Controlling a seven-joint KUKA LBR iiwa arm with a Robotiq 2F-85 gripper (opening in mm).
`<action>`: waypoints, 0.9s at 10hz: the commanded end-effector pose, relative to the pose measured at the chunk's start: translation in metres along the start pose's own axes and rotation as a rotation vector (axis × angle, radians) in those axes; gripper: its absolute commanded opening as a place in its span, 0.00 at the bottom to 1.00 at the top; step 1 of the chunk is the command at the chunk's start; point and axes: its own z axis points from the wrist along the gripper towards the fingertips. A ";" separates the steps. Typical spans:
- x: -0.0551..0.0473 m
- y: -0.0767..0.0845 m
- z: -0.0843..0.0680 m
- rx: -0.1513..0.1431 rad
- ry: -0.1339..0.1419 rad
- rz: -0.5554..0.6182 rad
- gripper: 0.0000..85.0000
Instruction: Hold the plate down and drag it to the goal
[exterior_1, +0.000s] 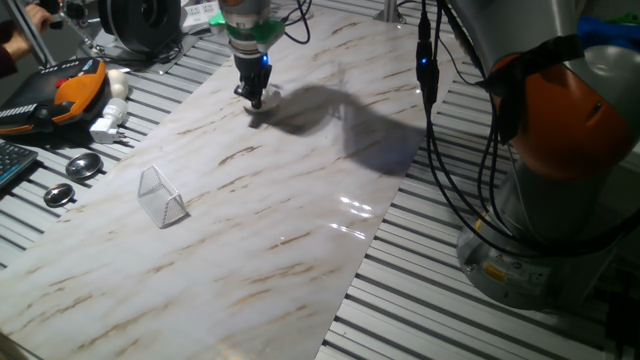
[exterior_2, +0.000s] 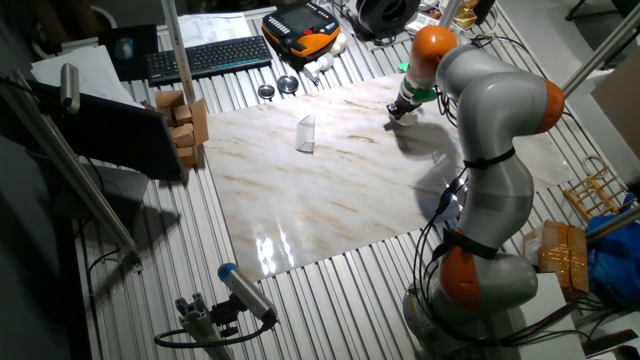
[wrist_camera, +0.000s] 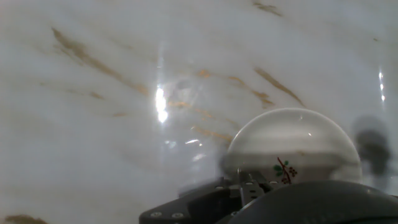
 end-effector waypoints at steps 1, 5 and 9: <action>0.000 0.001 0.000 0.000 0.000 0.000 0.00; 0.002 0.009 0.001 -0.001 0.000 0.010 0.00; 0.002 0.015 0.001 -0.003 0.001 0.017 0.00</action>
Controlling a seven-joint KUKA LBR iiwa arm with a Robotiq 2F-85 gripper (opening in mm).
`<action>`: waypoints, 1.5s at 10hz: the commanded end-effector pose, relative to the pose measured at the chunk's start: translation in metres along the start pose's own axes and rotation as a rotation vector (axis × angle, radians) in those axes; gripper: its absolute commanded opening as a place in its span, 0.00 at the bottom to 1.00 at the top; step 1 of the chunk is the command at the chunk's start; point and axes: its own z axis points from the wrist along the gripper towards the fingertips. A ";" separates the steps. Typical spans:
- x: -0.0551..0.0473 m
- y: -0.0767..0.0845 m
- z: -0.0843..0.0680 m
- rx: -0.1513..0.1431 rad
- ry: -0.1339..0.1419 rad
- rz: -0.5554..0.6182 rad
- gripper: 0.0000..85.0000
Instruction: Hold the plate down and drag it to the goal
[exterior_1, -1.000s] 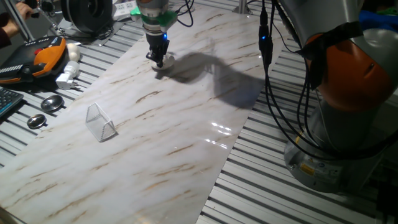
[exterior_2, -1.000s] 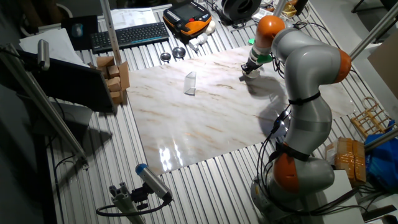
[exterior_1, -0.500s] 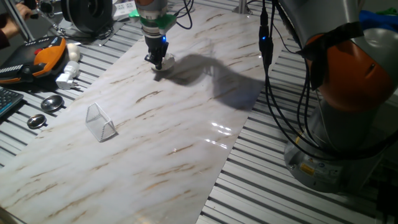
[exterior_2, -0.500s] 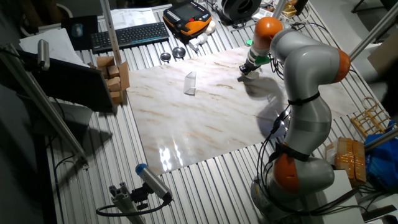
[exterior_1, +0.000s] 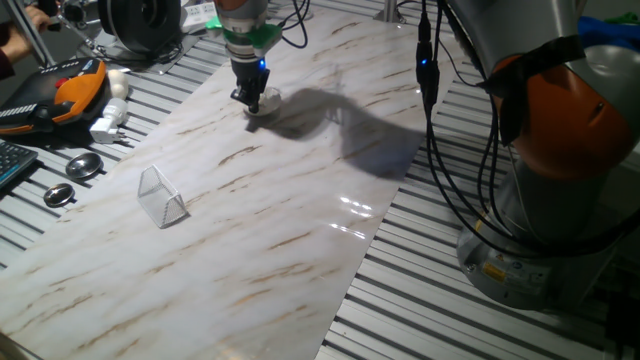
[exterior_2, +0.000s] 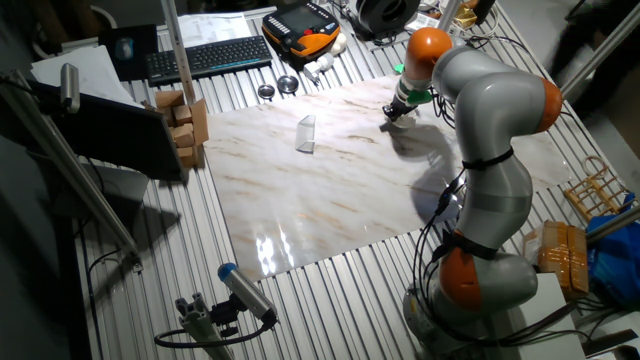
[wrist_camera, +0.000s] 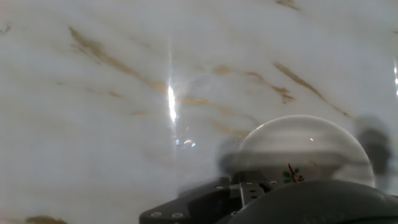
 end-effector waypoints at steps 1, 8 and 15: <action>0.000 0.001 0.000 0.000 0.001 0.002 0.00; 0.001 0.016 -0.003 0.002 0.005 0.018 0.00; 0.002 0.030 -0.004 -0.004 0.012 0.034 0.00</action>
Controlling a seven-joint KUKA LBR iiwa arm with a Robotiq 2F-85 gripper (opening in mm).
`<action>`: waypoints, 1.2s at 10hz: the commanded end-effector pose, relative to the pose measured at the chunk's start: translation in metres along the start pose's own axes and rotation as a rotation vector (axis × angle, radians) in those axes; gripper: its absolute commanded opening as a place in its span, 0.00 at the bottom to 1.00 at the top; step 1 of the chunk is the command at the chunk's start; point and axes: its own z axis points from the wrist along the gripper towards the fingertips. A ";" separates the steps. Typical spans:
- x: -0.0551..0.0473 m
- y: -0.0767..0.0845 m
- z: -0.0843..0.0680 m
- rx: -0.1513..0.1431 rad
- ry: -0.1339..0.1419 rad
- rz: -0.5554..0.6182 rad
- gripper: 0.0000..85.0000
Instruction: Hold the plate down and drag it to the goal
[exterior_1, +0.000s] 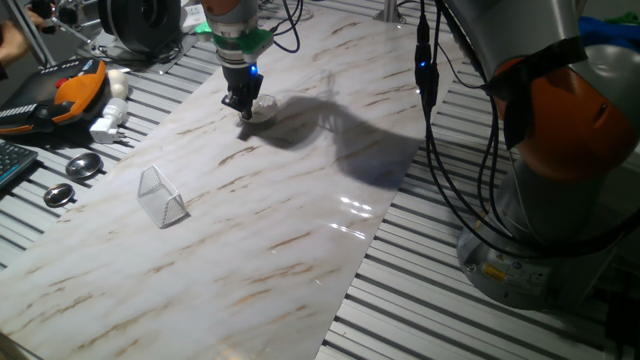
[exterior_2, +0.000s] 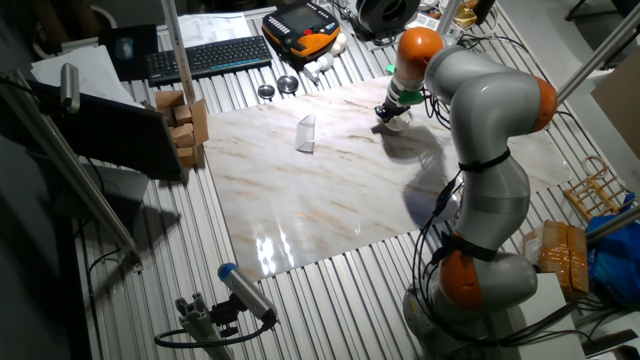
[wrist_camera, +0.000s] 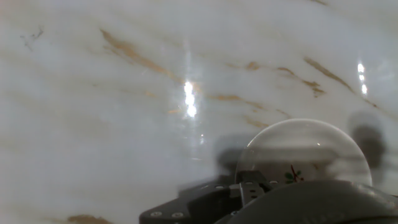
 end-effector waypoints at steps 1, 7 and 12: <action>0.000 0.001 0.000 -0.002 0.000 0.001 0.00; 0.002 0.005 -0.001 -0.003 0.005 0.008 0.00; 0.000 -0.001 -0.003 0.016 0.008 -0.015 0.00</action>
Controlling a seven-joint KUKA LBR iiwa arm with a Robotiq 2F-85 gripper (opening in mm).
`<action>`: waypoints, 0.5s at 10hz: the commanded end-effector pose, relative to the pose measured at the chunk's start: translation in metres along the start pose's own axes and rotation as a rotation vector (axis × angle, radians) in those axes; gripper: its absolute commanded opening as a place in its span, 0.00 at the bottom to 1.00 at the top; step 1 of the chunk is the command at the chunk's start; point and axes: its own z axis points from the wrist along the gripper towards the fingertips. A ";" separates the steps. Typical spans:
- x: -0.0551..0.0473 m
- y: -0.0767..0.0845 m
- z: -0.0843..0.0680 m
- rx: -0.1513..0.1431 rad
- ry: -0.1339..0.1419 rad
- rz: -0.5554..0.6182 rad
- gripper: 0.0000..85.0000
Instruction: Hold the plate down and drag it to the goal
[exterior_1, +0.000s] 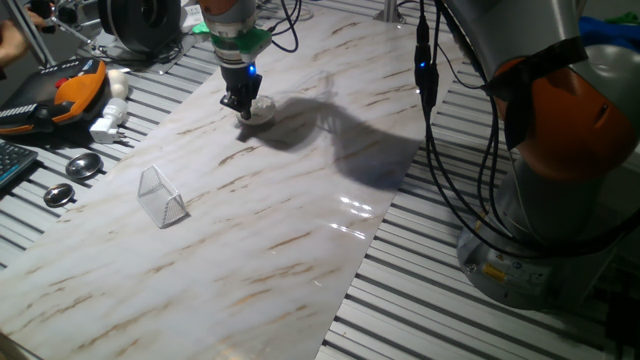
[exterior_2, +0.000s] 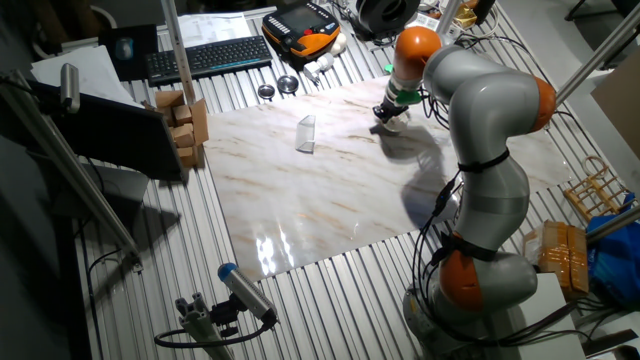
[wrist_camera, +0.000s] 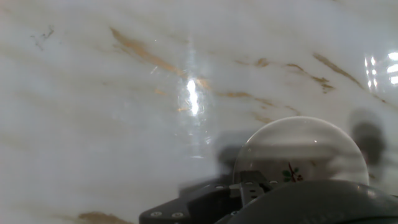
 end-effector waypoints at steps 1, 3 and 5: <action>0.000 -0.002 0.002 -0.001 0.001 -0.001 0.00; 0.001 -0.002 0.006 0.000 0.000 -0.006 0.00; 0.002 0.004 0.010 -0.015 0.000 0.004 0.00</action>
